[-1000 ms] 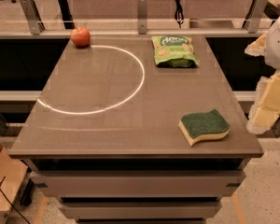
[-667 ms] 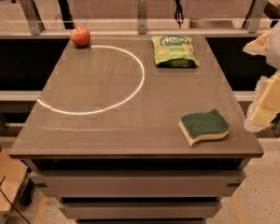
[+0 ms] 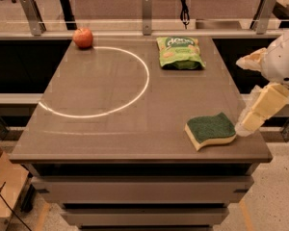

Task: Move sponge near apple

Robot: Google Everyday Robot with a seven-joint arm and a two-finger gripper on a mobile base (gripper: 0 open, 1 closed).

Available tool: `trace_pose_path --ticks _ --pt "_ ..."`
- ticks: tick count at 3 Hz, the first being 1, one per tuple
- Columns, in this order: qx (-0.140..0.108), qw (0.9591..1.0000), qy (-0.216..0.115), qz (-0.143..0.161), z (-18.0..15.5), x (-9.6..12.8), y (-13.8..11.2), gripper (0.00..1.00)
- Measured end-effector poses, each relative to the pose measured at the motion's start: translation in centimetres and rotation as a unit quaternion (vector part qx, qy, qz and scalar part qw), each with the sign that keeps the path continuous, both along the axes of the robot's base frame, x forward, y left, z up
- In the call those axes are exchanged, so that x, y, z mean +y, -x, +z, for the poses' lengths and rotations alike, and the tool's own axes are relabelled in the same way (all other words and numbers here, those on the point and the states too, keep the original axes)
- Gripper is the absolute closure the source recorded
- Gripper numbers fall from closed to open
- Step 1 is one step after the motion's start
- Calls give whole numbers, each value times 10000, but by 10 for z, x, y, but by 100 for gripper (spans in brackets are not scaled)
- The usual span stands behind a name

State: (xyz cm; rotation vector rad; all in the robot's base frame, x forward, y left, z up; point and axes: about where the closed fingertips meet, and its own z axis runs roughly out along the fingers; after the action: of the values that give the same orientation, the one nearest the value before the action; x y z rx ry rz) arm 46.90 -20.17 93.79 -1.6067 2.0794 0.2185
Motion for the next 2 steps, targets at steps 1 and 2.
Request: trace_pose_path --ticks 1,2 --pt "0 10000 -1 1 0 0 0 0" --pt "56 9998 -128 121 -11 3 -4 0"
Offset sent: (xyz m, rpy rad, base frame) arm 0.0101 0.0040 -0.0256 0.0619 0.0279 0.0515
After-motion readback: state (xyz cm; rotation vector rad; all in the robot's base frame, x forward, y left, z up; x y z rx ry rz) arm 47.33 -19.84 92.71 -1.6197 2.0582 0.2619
